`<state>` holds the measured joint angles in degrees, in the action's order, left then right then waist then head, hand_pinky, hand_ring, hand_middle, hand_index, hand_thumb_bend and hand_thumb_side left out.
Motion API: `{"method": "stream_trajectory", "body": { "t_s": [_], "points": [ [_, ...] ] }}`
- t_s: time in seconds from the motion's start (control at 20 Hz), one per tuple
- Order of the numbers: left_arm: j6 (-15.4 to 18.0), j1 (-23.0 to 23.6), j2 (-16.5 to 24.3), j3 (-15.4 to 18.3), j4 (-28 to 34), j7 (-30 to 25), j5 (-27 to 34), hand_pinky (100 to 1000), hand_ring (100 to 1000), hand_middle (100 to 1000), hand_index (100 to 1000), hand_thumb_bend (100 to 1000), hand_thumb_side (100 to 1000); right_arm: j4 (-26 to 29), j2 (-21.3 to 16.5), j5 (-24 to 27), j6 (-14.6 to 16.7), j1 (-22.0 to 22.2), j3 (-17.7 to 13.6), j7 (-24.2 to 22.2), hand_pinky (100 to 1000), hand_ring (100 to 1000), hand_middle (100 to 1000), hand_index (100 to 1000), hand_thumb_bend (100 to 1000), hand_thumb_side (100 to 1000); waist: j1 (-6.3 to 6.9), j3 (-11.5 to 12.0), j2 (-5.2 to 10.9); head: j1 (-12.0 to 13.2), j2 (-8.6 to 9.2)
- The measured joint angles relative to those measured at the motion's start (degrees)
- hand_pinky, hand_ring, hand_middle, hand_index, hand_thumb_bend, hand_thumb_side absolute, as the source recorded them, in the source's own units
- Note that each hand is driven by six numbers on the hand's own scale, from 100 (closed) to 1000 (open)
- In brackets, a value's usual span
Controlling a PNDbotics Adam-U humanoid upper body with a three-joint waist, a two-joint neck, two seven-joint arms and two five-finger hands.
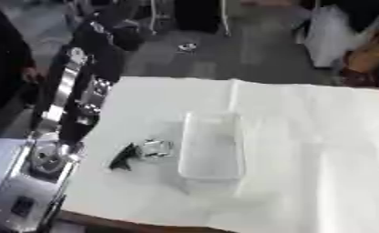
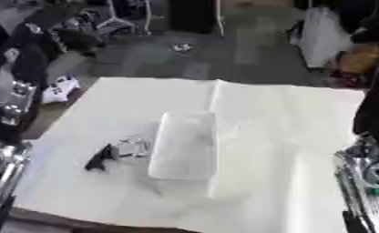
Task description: Pick up objects on the table and place them in the box.
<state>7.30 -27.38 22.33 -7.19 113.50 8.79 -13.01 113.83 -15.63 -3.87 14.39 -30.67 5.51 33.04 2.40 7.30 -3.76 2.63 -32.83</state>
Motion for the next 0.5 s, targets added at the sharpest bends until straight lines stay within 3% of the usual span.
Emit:
{"method": "stream_trajectory", "body": {
  "t_s": [0.2, 0.5],
  "points": [
    [0.01, -0.01, 0.00, 0.00, 0.00, 0.00, 0.00, 680, 711, 863, 891, 258, 1000, 0.00, 0.00, 0.01, 0.00, 0.00, 0.00, -0.01, 465, 535, 624, 851, 175, 1000, 0.00, -0.10, 0.00, 0.00, -0.92],
    [0.02, -0.01, 0.00, 0.00, -0.01, -0.02, 0.00, 681, 711, 863, 891, 258, 1000, 0.00, 0.00, 0.09, -0.02, 0.00, 0.00, -0.03, 464, 535, 624, 851, 176, 1000, 0.00, -0.11, 0.00, 0.00, -0.12]
  ]
}}
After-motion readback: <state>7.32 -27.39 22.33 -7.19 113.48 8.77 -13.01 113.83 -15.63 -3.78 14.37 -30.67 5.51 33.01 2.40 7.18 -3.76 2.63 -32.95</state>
